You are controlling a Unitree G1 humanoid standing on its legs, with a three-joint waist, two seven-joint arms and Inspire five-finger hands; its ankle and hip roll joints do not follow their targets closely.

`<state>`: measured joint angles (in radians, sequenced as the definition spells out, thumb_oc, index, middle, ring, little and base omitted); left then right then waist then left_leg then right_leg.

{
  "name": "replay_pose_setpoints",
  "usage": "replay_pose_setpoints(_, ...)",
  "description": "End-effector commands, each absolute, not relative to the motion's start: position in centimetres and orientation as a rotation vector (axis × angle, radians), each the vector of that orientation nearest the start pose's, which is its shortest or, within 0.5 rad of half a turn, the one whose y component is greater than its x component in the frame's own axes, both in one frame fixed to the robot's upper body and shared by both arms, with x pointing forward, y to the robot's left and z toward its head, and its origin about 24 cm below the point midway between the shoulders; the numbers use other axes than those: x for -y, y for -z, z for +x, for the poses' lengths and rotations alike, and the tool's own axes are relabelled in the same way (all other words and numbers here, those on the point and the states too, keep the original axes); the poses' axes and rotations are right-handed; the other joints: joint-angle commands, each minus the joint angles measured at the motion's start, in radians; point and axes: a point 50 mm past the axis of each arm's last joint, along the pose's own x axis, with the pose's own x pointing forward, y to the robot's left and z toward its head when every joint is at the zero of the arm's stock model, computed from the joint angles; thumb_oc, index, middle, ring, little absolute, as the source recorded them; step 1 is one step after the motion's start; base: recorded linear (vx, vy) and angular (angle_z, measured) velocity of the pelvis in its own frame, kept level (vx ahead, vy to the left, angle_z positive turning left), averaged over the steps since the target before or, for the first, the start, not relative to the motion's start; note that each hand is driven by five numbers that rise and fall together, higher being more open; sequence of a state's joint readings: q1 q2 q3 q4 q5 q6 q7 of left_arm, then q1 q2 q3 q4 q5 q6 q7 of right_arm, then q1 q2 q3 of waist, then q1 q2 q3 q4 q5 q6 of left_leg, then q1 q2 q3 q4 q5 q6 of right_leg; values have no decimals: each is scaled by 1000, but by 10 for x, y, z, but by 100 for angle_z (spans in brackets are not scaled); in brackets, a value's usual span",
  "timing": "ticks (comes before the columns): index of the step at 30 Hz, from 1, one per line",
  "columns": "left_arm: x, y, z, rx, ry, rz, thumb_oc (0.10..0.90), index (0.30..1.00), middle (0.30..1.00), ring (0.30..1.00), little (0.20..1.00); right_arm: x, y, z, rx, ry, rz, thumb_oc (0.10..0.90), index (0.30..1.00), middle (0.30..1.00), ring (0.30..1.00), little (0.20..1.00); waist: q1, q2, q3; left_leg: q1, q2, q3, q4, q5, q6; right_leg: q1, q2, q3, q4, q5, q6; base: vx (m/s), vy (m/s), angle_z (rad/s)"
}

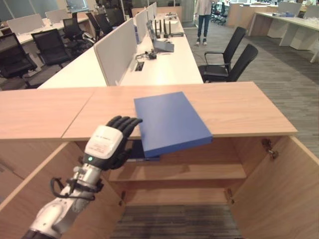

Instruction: Put the empty folder in the office cabinet

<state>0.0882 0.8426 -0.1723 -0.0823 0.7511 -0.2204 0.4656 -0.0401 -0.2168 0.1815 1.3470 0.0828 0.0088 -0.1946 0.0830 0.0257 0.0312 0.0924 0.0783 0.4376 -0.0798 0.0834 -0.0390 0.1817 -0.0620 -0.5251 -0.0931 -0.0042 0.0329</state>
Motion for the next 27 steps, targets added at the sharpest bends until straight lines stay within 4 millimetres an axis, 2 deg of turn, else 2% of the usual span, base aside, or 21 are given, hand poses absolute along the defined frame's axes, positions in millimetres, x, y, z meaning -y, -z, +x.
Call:
replay_pose_setpoints(1,-223,-148,245,752,-49,1430,800,900,900,900,900,244,156,108,-1202,258,-393,800,900,900,900,900,-3,-33,-32,-22,37,-13,-7,8,-67,4,-55,-6,6,-6,75,0,0,0)
replay_pose_setpoints(18,-200,-145,257,793,9,1400,800,900,900,900,900,242,156,109,-1195,260,-389,800,900,900,900,900,-22,-38,-45,-12,33,-4,-7,-4,-62,3,-62,4,6,-1,80,-1,0,-1)
replay_pose_setpoints(27,-183,-135,268,789,94,1417,800,900,900,900,900,239,157,107,-1202,256,-382,800,900,900,900,900,-41,-37,-51,-2,28,3,-7,-12,-58,6,-62,11,6,0,81,2,1,-6)
